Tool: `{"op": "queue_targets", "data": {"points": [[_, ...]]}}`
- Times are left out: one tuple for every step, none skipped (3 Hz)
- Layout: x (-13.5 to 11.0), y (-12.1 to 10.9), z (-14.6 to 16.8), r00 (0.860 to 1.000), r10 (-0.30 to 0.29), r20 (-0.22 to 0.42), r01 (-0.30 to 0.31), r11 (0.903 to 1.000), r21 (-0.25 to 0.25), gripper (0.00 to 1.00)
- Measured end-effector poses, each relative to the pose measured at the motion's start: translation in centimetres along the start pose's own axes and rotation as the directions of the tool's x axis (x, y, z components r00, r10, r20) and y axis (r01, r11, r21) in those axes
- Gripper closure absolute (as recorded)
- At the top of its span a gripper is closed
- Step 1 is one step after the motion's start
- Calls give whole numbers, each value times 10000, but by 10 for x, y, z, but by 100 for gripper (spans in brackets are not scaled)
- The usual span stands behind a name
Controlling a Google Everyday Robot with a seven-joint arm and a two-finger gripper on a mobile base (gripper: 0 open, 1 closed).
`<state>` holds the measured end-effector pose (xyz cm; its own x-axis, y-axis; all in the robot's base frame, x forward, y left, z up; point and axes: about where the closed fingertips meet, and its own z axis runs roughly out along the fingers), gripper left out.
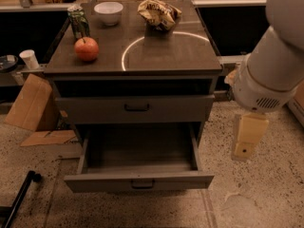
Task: Close middle drawer
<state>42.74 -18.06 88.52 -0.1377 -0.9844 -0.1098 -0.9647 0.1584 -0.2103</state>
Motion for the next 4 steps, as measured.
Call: {"op": "queue_targets", "data": {"points": [[9, 13, 46, 9985, -398, -363, 390, 9990, -229, 0], [17, 26, 102, 9976, -654, -225, 636, 9953, -724, 0], [17, 34, 168, 9970, -707, 329, 743, 9889, -1285, 0], [17, 34, 168, 9969, -710, 327, 747, 9889, -1287, 0]]}}
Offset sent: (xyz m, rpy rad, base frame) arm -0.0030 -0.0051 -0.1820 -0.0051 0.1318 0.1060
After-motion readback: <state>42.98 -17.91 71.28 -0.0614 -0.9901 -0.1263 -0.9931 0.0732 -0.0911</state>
